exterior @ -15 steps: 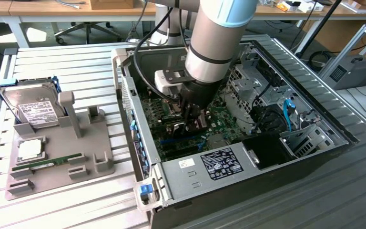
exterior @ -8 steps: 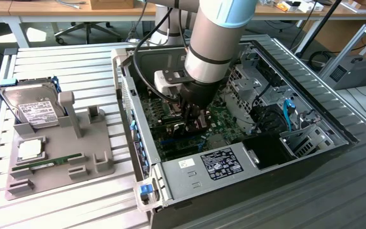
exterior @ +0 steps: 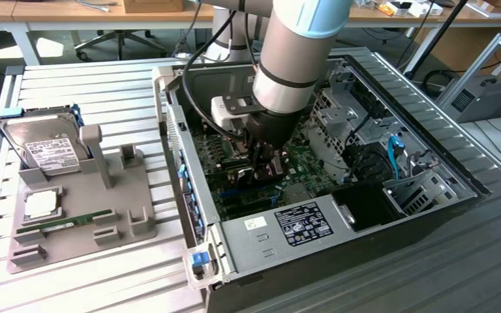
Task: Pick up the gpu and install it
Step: 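Insert the gpu into the slot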
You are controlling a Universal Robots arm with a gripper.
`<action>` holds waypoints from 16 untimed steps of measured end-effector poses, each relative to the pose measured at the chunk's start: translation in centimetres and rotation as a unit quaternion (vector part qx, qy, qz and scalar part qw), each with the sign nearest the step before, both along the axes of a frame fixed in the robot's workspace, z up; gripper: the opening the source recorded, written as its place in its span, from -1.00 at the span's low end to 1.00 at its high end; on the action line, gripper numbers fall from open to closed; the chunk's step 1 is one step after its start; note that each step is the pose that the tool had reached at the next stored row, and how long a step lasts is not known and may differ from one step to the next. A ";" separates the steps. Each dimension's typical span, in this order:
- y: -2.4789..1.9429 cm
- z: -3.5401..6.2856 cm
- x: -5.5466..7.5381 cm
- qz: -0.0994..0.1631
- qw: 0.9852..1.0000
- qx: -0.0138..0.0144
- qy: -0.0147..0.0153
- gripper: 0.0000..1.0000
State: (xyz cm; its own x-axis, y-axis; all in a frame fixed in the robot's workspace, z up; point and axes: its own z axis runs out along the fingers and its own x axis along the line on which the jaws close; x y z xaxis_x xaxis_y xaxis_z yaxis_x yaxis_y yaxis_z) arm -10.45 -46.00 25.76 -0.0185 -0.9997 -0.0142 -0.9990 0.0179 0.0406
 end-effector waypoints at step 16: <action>0.01 0.23 -0.2 0.000 1.000 0.000 0.000 -0.47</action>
